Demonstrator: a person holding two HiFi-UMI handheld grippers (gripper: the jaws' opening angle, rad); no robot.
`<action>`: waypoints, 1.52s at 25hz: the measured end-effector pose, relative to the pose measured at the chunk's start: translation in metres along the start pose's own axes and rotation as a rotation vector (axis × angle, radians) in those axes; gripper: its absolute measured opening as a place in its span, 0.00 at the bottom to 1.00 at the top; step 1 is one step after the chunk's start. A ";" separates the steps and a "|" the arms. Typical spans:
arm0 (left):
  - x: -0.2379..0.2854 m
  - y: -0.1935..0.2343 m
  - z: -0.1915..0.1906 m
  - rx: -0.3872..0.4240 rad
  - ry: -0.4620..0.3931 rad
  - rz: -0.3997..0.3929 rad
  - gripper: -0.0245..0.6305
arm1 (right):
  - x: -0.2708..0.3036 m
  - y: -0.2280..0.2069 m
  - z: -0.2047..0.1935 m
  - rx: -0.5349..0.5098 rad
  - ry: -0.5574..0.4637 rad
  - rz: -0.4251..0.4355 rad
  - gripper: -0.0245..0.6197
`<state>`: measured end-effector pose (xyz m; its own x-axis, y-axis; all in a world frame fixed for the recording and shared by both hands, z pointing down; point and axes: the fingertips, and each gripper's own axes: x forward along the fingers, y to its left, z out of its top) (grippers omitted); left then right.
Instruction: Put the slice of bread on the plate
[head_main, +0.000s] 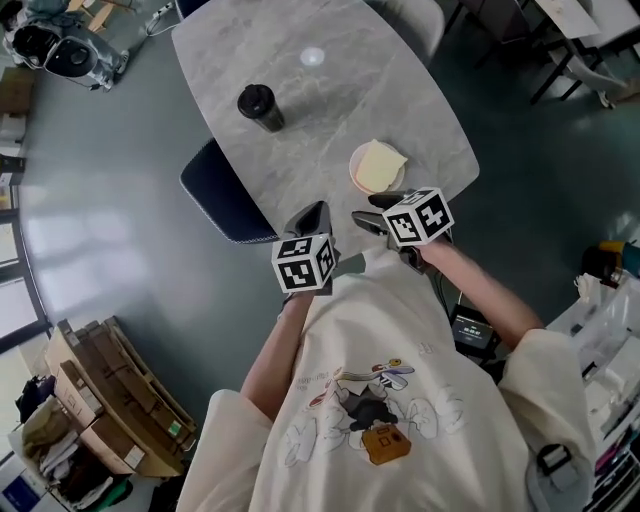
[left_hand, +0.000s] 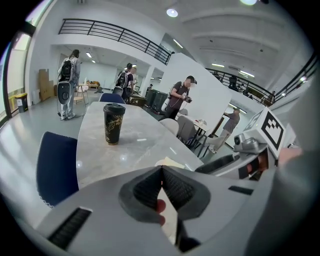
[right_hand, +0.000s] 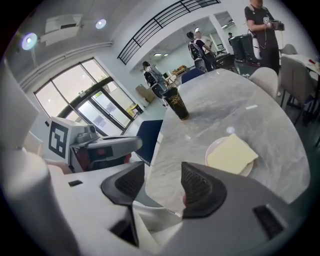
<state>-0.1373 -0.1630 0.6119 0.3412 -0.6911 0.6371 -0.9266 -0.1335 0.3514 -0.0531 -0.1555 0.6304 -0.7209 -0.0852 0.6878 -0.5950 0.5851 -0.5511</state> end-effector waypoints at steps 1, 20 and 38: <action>-0.007 -0.001 0.001 0.005 -0.004 -0.008 0.05 | -0.001 0.007 0.001 -0.004 -0.009 0.005 0.40; -0.114 -0.045 -0.056 0.082 -0.013 -0.148 0.05 | -0.035 0.103 -0.063 -0.015 -0.221 -0.052 0.05; -0.244 -0.065 -0.084 0.077 -0.100 -0.205 0.05 | -0.111 0.227 -0.077 -0.053 -0.546 -0.124 0.05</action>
<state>-0.1470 0.0740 0.4915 0.5099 -0.7101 0.4856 -0.8501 -0.3298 0.4105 -0.0807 0.0486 0.4651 -0.7346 -0.5524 0.3940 -0.6783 0.5826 -0.4478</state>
